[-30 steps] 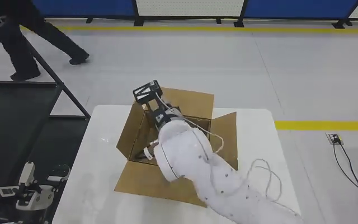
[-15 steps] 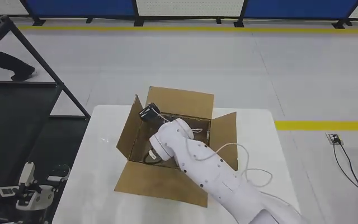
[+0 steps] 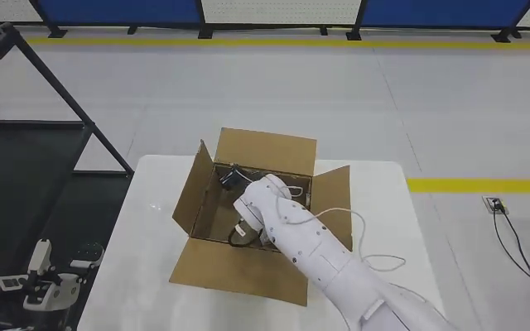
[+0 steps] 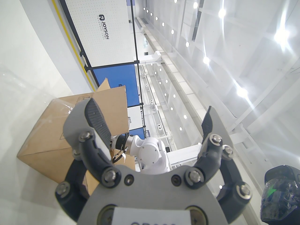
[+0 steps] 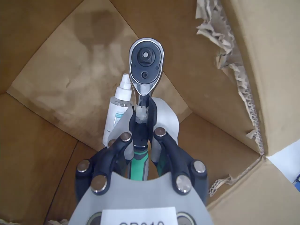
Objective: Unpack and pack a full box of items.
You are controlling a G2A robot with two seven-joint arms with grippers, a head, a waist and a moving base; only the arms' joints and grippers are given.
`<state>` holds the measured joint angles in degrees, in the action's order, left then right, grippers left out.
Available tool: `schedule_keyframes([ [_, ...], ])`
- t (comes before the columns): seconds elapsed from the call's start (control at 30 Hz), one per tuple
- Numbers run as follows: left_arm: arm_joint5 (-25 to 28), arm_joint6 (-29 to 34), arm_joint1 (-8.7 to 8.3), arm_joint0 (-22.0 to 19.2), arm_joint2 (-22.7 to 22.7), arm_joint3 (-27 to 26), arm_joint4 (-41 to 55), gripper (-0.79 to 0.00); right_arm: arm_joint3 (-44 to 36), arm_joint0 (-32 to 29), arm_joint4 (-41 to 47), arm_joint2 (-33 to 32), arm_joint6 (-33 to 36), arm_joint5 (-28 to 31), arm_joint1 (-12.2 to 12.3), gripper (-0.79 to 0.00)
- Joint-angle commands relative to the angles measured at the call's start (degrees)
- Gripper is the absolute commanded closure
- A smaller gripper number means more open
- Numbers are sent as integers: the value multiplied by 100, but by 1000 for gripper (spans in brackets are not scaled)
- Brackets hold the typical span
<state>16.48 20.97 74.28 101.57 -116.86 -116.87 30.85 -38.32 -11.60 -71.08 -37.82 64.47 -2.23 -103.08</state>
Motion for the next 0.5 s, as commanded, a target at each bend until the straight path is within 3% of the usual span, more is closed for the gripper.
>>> schedule_keyframes([
  [0.0,0,0,0,0,0,0,0,-785,209,47,-56,17,-32,-3,-29,0],
  [0.47,0,0,0,0,0,0,0,-785,1052,152,-57,97,-323,67,-312,0],
])
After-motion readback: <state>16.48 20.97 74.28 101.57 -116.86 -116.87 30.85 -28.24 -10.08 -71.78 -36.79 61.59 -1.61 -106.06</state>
